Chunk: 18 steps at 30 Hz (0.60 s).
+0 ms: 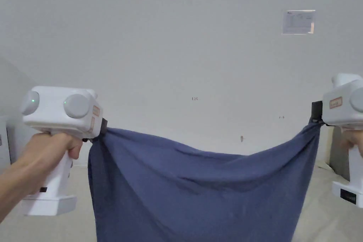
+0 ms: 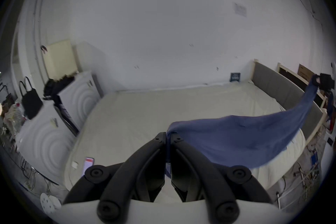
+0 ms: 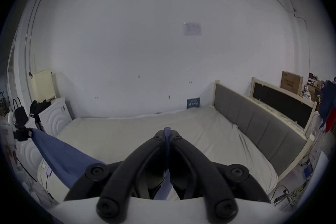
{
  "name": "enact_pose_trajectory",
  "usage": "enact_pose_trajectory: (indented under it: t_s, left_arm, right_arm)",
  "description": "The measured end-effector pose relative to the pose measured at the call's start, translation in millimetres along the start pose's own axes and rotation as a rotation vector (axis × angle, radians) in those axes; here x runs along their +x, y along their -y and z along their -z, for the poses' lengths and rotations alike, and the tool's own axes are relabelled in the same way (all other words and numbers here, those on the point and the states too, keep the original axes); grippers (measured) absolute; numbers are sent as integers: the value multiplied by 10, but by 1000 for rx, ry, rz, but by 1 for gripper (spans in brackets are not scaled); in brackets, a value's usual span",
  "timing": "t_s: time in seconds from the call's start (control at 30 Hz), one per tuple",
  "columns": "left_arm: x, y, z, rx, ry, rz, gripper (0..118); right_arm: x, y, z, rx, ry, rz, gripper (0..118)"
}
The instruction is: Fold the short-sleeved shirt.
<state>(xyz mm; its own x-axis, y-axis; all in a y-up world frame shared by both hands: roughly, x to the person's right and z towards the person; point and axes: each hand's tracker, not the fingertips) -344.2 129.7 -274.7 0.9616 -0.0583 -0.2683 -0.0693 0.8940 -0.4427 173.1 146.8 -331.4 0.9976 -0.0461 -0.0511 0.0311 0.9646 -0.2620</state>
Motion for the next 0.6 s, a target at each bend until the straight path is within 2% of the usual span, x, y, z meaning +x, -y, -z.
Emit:
enact_pose_trajectory:
  t_s: [0.17,0.37,0.43,0.6]
  left_arm:
    - [-273,-333,-213,51,-103,-6,3]
    - [-456,-485,-318,66,-76,-85,3]
    - [-510,-516,-302,58,-42,-172,3]
    - [-583,-593,-245,82,-50,-208,3]
  right_arm:
    - [-10,-318,-78,43,31,-25,4]
    - [-107,-542,-121,108,42,-22,4]
    - [-139,-593,-133,127,31,-46,4]
    - [-158,-693,-58,144,32,-56,4]
